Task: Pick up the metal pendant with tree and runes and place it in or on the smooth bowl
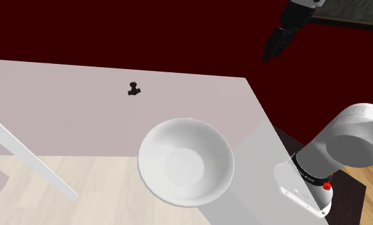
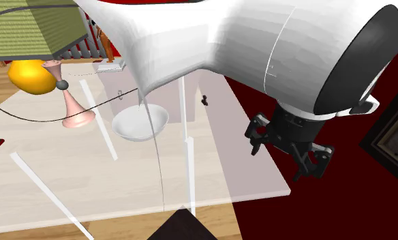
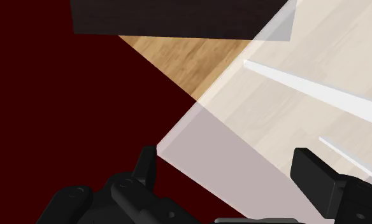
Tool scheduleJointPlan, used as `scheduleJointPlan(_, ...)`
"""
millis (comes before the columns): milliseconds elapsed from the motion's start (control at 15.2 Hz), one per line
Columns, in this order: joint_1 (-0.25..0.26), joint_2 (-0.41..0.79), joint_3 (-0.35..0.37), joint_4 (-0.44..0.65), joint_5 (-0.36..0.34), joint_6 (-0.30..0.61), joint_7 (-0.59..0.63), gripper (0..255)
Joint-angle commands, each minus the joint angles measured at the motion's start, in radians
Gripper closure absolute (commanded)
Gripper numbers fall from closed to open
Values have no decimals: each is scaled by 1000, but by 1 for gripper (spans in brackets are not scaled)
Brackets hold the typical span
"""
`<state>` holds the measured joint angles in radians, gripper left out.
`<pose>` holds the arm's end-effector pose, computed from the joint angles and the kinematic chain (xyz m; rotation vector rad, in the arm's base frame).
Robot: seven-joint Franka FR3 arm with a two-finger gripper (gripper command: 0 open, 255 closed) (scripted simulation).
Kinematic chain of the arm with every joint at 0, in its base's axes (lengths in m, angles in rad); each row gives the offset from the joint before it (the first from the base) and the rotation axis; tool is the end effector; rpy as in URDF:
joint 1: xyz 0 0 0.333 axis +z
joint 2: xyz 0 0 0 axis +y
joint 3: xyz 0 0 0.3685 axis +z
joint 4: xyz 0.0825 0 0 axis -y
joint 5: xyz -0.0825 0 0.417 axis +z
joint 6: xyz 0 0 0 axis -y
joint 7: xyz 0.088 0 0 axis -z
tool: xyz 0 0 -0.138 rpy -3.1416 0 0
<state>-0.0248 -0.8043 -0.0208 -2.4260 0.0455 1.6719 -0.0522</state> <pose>0.3071 -0.0099 0.5760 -3.0825 -0.0141 -0.0814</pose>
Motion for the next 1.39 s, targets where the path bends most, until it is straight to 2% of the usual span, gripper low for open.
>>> scheduleJointPlan(0, 0, 0, 0, 0, 0, 0, 0, 0)
scheduleJointPlan(726, 80, 273, 186, 129, 109, 155, 182, 0)
scheduleJointPlan(1320, 119, 551, 322, 333, 108, 241, 336, 0)
